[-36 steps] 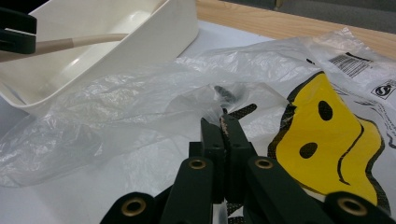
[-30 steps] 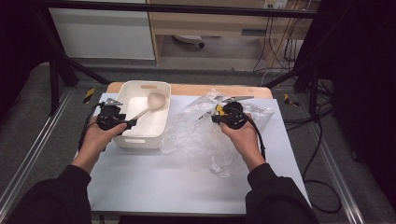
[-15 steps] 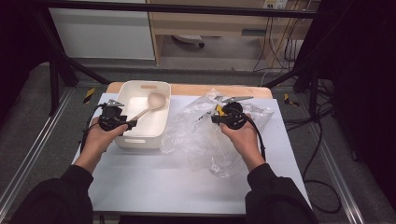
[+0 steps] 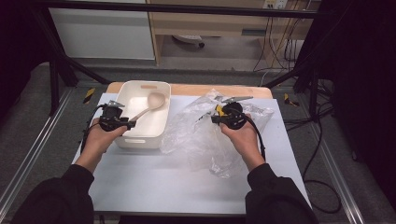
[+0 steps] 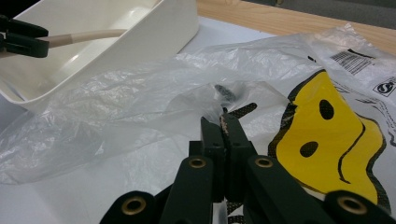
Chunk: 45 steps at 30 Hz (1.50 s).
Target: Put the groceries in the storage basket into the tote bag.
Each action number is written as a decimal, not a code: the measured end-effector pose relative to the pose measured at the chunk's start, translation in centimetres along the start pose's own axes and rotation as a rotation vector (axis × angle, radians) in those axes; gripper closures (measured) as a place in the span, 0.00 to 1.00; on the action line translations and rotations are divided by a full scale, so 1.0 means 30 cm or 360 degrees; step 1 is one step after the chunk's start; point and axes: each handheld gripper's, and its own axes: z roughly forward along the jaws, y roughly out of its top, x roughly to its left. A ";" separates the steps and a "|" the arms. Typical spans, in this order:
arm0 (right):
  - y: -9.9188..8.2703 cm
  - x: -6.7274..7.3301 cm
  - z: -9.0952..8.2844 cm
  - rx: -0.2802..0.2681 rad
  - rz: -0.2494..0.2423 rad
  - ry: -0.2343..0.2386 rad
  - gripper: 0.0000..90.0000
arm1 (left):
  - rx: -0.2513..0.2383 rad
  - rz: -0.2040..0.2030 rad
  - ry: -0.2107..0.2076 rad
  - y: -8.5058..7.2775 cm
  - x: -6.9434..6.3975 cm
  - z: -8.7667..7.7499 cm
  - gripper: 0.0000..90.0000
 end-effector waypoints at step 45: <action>0.010 0.011 -0.023 -0.0016 -0.0019 0.0012 1.00 | -0.0272 0.0162 -0.0023 0.015 -0.057 -0.222 0.77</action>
